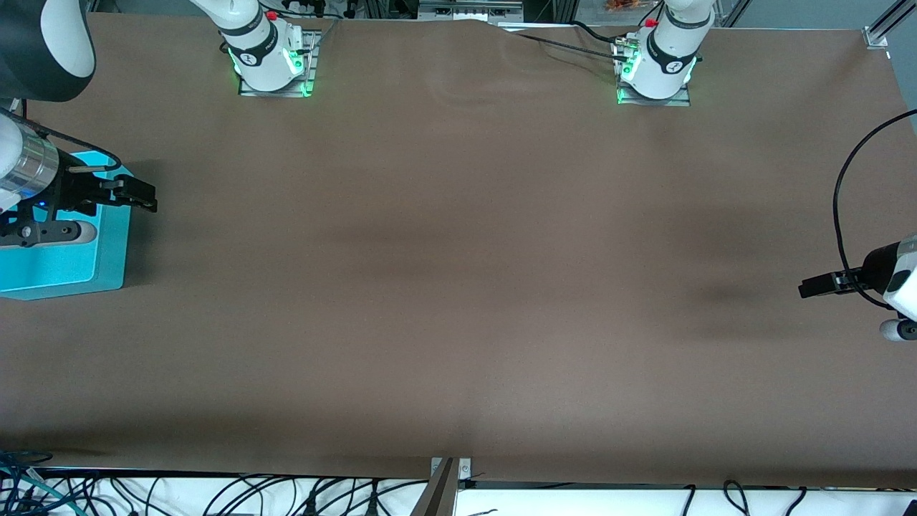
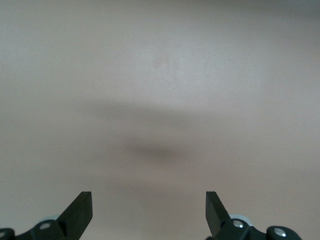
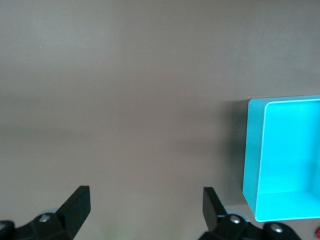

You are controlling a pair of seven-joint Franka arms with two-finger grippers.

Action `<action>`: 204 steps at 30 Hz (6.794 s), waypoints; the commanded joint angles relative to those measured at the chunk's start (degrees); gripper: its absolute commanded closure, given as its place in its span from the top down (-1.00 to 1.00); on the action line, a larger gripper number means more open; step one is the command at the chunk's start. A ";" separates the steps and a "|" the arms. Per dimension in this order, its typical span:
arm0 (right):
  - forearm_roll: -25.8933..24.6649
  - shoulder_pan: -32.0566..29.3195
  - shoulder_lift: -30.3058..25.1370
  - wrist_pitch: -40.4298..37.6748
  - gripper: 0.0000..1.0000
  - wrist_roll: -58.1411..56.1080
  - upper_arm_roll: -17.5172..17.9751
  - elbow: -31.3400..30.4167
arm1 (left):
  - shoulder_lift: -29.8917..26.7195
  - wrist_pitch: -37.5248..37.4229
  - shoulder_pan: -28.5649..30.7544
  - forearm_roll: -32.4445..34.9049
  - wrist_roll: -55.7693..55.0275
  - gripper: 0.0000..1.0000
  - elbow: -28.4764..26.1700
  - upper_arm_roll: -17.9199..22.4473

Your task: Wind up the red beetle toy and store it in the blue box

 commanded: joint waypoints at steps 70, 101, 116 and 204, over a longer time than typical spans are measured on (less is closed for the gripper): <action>-5.85 -8.97 -14.25 18.37 1.00 5.57 -43.88 -13.21 | -0.19 -2.77 -3.75 2.13 2.07 1.00 2.82 0.00; -13.58 -9.49 -19.70 21.54 1.00 16.38 -50.21 -14.96 | 0.25 -2.77 -4.72 3.19 2.07 1.00 2.74 0.18; -14.12 -10.02 -17.68 38.06 1.00 15.59 -57.41 -24.89 | 0.25 -2.77 -4.81 3.19 2.07 1.00 2.74 0.18; 2.85 -51.77 21.17 73.22 1.00 14.88 -18.83 -31.23 | 0.16 -2.77 -5.33 3.10 2.07 1.00 2.74 0.18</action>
